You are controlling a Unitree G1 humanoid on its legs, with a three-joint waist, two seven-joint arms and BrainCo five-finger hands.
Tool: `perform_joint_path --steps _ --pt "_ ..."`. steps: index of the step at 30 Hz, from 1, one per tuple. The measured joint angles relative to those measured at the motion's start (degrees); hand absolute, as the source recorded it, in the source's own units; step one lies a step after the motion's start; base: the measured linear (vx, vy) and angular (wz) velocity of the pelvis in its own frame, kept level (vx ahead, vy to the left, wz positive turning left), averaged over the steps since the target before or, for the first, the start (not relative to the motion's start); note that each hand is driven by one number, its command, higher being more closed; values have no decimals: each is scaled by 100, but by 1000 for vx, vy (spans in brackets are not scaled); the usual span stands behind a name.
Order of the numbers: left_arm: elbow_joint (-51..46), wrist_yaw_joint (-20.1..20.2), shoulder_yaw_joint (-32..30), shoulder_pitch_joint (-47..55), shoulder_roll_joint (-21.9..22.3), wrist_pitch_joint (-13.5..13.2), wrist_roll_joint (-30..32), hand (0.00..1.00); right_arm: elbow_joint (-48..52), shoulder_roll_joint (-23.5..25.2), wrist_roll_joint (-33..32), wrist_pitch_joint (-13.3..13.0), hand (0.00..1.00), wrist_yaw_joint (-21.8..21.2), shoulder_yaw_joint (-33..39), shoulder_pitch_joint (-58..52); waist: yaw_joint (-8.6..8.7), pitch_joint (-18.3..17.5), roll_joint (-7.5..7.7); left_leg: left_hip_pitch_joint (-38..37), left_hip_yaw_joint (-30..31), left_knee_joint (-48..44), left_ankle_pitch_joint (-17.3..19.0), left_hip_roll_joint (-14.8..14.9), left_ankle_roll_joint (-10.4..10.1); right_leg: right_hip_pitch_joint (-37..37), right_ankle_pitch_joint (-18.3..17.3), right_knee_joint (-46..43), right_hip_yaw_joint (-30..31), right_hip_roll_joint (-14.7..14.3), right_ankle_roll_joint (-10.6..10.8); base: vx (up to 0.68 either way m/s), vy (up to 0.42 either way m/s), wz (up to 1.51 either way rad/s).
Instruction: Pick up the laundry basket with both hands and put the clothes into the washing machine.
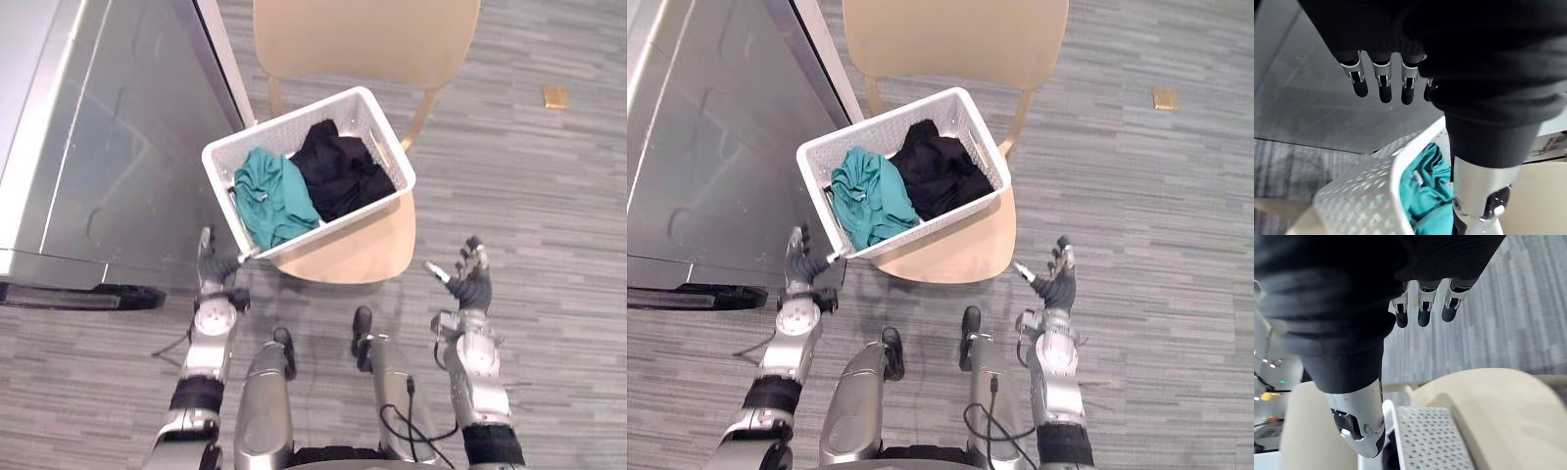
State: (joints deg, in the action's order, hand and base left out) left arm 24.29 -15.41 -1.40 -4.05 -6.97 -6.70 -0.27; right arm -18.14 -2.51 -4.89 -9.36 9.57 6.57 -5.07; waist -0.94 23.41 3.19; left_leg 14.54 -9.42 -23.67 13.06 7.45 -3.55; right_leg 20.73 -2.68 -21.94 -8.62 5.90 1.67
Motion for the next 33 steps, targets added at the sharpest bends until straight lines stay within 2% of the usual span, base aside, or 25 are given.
perform_joint_path --steps 3,4,8,12,16,18,20,21,22,24,26,27,28,29,31,32,33 --pt "333 319 87 559 106 -161 -456 0 -903 -104 157 85 0 -208 -66 -181 0 -314 -40 -444 147 350 -83 -80 -34 -433 -114 120 -165 56 25 154 -5 32" --pt "542 438 90 773 116 -206 -589 0 -1171 -111 187 86 0 -242 -89 -275 -1 -515 -78 -586 170 491 -115 -106 -38 -595 -147 213 -233 64 51 163 10 26" --pt "1337 659 83 1071 121 -268 -633 0 -1843 -186 295 82 0 -252 -89 -349 -10 -872 -253 -958 400 832 -229 -256 -36 -987 -258 297 -450 215 130 80 17 32" --pt "1960 662 70 1195 119 -257 -555 0 -2221 -196 348 83 0 -278 -208 -307 -36 -989 -319 -1146 549 1002 -282 -326 -27 -1270 -308 359 -611 281 162 8 18 28" --pt "2327 659 74 1194 128 -238 -349 0 -2424 -179 354 81 0 -326 -339 -269 -53 -1072 -321 -1069 811 953 -304 -392 -28 -1387 -358 351 -887 378 183 -15 3 41" --pt "2340 657 73 1158 171 -240 -334 0 -2428 -170 353 80 0 -318 -370 -269 -41 -1077 -312 -875 1032 804 -356 -502 -92 -1360 -472 170 -1152 546 213 -36 4 77" --pt "2327 651 127 1069 242 -245 -287 0 -2575 -187 348 80 0 -245 -371 -181 -20 -1092 -288 -514 850 777 -668 -572 -295 -1332 -558 59 -1642 864 247 -80 22 120" --pt "2326 652 134 1060 246 -249 -280 0 -2637 -183 348 83 0 -214 -363 -116 -21 -1104 -283 -480 631 809 -621 -505 -300 -1329 -542 85 -1763 939 228 -47 57 117" --pt "2343 628 121 1032 224 -249 -235 0 -2854 -187 353 89 0 -173 -340 153 -7 -1109 -315 -320 -75 435 -502 -108 -97 -1306 -495 28 -2018 1079 186 -8 59 79" --pt "2355 612 120 1031 226 -248 -232 0 -2888 -238 366 88 0 -126 -324 276 -4 -1099 -293 -322 -397 71 -437 233 1 -1335 -471 -72 -2118 1258 227 -6 74 56" --pt "2369 529 128 1007 263 -255 -186 0 -2886 -366 467 81 0 -91 -334 391 23 -1115 -289 -563 -843 43 -485 890 31 -1458 -298 -51 -2202 1591 523 -48 251 49" --pt "2373 527 133 992 285 -257 -157 0 -2885 -411 498 82 0 -90 -335 380 31 -1170 -382 -626 -922 216 -593 1032 145 -1482 -239 -21 -2265 1642 626 -51 434 58" --pt "2450 509 154 888 348 -265 -122 0 -2910 -520 545 97 0 -93 -333 374 38 -1287 -575 -733 -845 562 -666 1031 -393 -1514 -93 90 -2351 1711 862 -20 428 71" --pt "2531 492 212 718 302 -270 -122 0 -3072 -453 551 121 0 -104 -353 419 38 -1302 -419 -663 -792 682 -650 714 -427 -1626 101 447 -2367 1858 1018 -17 490 73" --pt "2563 480 337 643 106 -271 -119 0 -3081 -257 550 123 0 -149 -463 418 32 -1321 -261 -513 -617 610 -639 438 -378 -1838 223 841 -2361 1875 976 4 295 83" --pt "2581 507 384 638 -29 -271 -114 0 -3081 -90 550 124 0 -206 -460 337 42 -1332 -161 -329 -445 251 -462 245 -216 -2005 385 920 -2374 1995 902 -5 284 94" --pt "2579 504 400 650 -51 -272 -112 0 -3089 -46 550 126 0 -213 -464 348 5 -1311 -125 -285 -418 14 -285 176 -165 -2081 425 847 -2402 2094 916 -8 284 66"
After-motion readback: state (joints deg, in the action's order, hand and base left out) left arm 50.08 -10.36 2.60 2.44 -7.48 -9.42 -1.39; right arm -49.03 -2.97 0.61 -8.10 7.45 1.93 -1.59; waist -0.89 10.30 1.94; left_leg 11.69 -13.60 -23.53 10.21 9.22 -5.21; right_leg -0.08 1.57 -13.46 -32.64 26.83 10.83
